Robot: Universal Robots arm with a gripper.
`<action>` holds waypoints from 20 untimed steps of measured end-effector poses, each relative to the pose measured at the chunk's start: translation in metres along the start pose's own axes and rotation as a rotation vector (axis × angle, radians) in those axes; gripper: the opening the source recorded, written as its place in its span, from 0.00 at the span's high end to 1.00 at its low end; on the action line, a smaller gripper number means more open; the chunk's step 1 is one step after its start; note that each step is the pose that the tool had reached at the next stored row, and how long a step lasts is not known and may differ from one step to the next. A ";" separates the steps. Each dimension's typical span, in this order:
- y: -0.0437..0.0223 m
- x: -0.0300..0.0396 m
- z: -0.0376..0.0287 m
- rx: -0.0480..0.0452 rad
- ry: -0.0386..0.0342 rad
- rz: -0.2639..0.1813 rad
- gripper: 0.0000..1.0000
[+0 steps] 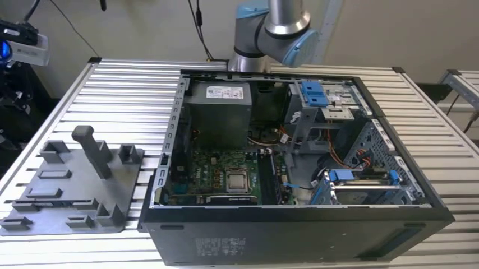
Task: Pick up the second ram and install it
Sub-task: 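Pick up the second ram and move it above second insertion slot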
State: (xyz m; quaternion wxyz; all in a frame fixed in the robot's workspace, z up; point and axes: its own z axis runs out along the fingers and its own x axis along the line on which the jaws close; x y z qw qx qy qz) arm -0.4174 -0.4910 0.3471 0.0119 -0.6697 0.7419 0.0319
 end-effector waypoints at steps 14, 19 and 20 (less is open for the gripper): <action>0.0000 0.0009 0.0150 -0.0053 0.0158 -0.062 0.52; -0.0002 0.0014 0.0233 -0.0051 0.0190 -0.062 0.52; -0.0002 0.0015 0.0246 -0.0050 0.0208 -0.062 0.52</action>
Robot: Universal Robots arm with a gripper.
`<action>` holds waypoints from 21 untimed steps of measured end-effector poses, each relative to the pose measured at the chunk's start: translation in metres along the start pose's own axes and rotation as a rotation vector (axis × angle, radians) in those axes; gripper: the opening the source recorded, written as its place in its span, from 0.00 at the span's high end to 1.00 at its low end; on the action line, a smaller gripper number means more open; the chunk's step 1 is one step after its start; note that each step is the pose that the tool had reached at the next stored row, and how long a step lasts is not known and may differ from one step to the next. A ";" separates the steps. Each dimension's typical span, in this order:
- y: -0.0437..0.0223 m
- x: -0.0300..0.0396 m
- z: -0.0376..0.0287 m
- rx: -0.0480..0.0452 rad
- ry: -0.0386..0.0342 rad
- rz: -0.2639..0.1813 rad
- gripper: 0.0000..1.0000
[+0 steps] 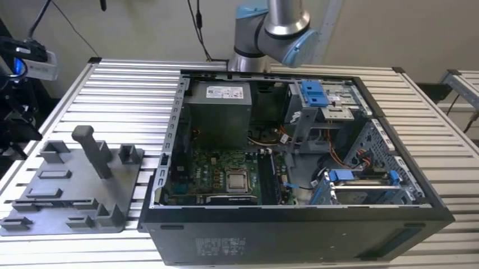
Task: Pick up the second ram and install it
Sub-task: 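Pick up the second ram and move it above second insertion slot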
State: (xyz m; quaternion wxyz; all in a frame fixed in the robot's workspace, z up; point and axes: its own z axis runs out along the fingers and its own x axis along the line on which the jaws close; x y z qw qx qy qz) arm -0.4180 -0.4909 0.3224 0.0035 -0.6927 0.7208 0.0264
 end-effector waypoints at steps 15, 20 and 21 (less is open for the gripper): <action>-0.0006 0.0008 0.0171 0.0014 0.0057 0.000 0.52; -0.0004 0.0011 0.0216 0.0137 0.0054 -0.009 0.52; -0.0004 0.0012 0.0225 0.0138 0.0054 -0.011 0.52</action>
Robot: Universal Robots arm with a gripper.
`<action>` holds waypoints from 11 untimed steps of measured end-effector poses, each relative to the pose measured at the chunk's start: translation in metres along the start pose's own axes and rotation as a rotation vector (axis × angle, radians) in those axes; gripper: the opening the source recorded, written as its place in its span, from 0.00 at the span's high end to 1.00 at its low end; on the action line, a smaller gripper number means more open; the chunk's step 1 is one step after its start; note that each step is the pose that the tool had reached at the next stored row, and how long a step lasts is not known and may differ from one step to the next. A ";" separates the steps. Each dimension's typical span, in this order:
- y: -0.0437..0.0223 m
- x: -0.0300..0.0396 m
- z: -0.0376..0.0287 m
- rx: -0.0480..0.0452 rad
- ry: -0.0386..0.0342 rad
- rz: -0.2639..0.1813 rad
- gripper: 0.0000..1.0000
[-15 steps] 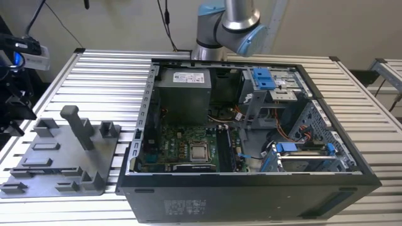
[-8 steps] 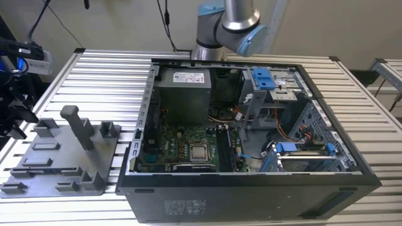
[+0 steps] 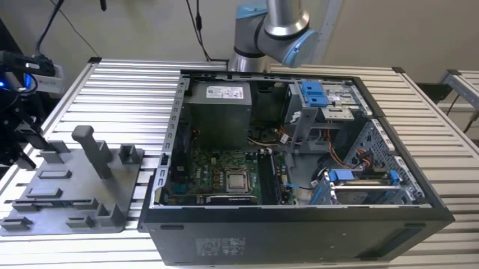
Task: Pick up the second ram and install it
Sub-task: 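Pick up the second ram and move it above second insertion slot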
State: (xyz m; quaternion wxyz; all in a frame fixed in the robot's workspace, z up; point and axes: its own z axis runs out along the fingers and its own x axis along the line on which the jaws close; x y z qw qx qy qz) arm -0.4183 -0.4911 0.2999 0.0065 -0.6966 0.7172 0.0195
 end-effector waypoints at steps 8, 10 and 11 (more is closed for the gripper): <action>-0.0002 0.0025 0.0089 -0.0101 0.0021 -0.001 0.52; -0.0002 0.0033 0.0109 -0.0146 0.0025 -0.001 0.52; -0.0002 0.0038 0.0120 -0.0166 0.0025 -0.001 0.52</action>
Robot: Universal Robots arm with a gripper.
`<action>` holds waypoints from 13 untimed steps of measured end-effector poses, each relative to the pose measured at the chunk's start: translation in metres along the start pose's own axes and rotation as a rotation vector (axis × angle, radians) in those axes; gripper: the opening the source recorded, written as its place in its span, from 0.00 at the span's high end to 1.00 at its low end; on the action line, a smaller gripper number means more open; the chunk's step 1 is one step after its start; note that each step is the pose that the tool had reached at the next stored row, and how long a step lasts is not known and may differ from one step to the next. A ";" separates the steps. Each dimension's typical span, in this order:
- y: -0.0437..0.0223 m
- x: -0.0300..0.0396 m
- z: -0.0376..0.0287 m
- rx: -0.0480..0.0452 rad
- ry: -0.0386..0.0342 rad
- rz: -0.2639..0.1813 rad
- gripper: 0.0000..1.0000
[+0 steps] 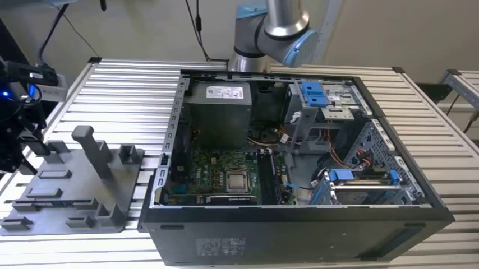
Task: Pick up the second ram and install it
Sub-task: 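Pick up the second ram and move it above second insertion slot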
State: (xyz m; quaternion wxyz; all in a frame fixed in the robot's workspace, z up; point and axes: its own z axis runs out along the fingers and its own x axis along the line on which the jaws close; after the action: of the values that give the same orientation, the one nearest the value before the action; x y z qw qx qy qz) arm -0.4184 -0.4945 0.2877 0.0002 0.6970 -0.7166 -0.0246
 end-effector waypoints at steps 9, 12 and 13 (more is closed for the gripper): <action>-0.0005 0.0035 0.0114 -0.0075 0.0003 0.000 0.52; -0.0006 0.0040 0.0153 -0.0073 0.0003 0.000 0.52; -0.0007 0.0041 0.0167 -0.0071 0.0003 0.000 0.52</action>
State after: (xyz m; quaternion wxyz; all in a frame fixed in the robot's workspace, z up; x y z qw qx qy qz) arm -0.4184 -0.4980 0.2709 0.0028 0.6970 -0.7166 -0.0270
